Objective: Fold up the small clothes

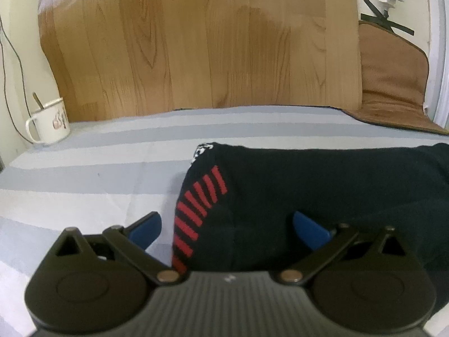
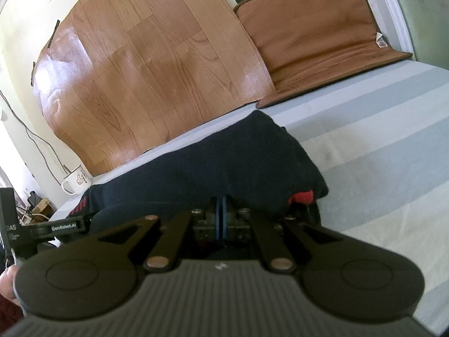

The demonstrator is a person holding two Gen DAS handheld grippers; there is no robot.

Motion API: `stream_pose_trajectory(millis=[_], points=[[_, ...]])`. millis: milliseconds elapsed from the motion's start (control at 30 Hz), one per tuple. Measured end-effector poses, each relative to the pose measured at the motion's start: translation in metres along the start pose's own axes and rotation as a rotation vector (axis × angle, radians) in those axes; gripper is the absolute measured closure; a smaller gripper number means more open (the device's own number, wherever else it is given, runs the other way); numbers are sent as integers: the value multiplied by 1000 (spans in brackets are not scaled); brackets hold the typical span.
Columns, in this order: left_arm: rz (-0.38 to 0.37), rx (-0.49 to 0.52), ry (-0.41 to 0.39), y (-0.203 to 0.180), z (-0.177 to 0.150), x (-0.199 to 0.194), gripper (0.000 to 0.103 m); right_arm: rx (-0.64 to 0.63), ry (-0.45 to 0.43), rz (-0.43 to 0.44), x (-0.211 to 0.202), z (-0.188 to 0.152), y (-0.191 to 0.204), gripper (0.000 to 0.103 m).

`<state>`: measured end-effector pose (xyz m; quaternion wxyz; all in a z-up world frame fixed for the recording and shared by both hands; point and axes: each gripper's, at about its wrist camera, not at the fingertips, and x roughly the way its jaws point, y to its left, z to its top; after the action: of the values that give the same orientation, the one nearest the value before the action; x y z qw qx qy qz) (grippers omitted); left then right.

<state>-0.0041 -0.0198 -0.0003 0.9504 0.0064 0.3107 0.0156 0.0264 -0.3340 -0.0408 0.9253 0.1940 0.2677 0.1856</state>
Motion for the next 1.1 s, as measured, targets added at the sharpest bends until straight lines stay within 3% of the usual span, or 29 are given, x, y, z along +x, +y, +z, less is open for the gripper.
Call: stream_pose_trajectory(millis=[700, 767, 833, 933, 1100], points=[[24, 43, -13, -4, -1, -3, 0, 3, 7, -14, 0, 2, 4, 96], [26, 45, -14, -4, -1, -3, 0, 12, 8, 2, -1, 2, 4, 88], [28, 48, -16, -5, -1, -4, 0, 3, 10, 38, -3, 3, 7, 61], [34, 56, -20, -4, -1, -4, 0, -7, -30, 64, -16, 0, 21, 32], [38, 64, -24, -4, -1, -5, 0, -32, -100, -22, -41, -1, 36, 30]])
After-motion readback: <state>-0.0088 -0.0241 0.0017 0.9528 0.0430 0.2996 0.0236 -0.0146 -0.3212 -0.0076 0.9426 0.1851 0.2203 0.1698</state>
